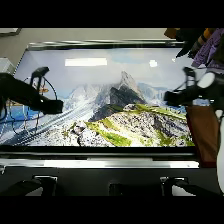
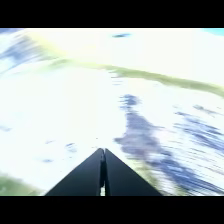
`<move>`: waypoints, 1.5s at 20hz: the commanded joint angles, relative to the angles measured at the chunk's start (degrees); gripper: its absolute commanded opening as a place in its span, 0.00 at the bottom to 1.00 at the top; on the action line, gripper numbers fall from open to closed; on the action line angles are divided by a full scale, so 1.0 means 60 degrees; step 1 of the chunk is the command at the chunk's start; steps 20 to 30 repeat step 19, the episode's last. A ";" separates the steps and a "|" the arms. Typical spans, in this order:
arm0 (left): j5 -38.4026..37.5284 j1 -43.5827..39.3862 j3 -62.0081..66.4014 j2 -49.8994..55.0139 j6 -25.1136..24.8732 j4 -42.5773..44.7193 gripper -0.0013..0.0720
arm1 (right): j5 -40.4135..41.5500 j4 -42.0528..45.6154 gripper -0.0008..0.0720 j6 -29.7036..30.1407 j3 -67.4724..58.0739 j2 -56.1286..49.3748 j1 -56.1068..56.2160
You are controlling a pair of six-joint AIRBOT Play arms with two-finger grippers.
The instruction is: Fold the clothes and pants, and hang the long-sleeved shirts on hangers.
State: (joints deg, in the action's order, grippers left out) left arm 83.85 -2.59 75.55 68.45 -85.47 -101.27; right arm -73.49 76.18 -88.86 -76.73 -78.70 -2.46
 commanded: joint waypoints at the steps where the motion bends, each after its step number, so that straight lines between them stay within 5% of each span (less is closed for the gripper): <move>1: -0.1009 -0.0816 -0.1668 -0.0878 -0.0040 0.0426 0.04 | 0.0025 0.0408 0.05 0.0029 -0.0004 0.0033 0.2390; 30: -0.0619 -0.0874 -0.1738 -0.0871 -0.0007 0.0423 0.04 | -0.0477 0.0667 0.06 -0.0080 -0.0004 0.0033 0.3013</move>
